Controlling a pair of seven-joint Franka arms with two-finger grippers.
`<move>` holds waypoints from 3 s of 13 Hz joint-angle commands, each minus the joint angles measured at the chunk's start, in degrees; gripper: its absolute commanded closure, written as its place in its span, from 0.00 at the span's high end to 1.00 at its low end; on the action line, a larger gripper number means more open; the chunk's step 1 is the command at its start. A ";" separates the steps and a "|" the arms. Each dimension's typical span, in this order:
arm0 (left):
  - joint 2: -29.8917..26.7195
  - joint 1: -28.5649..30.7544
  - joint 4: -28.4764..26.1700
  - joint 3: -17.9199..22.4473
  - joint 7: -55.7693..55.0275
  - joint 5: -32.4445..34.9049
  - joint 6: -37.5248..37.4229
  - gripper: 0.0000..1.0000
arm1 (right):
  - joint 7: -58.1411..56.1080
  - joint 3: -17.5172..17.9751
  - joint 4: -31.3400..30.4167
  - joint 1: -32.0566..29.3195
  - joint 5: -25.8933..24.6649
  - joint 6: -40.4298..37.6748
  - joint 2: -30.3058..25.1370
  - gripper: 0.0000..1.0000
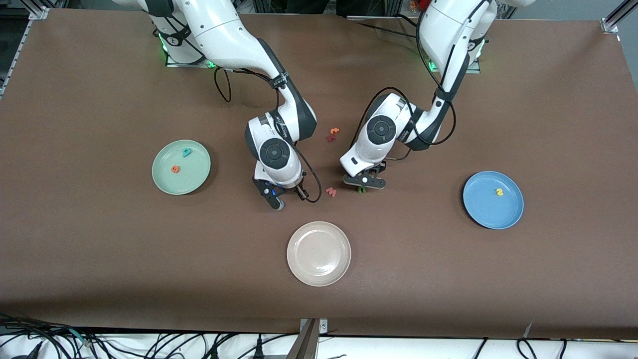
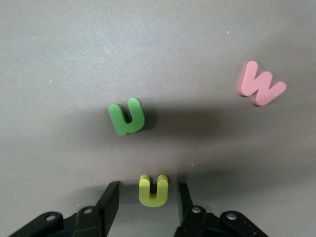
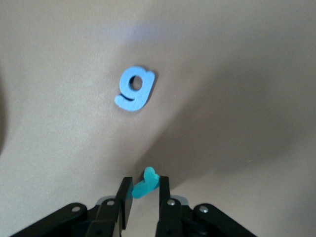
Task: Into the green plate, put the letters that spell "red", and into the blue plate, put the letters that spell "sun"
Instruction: 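Grasp the yellow u with the left gripper while the right gripper grasps teal letter, then place the teal letter on the green plate while the left gripper carries yellow u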
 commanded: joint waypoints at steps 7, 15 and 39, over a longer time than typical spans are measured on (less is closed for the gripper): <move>0.61 -1.96 0.04 1.52 -0.13 2.05 0.35 0.56 | -22.61 -11.62 0.61 -0.14 -0.28 -16.62 -5.13 0.00; 0.61 -2.14 0.04 2.13 0.23 2.05 0.36 0.28 | -32.09 -16.63 -2.55 -0.22 -0.19 -18.38 -5.48 0.00; -7.05 31.96 -5.85 7.76 60.96 3.37 -4.30 0.26 | -51.20 -23.23 -31.76 0.21 0.16 -11.33 -22.18 1.00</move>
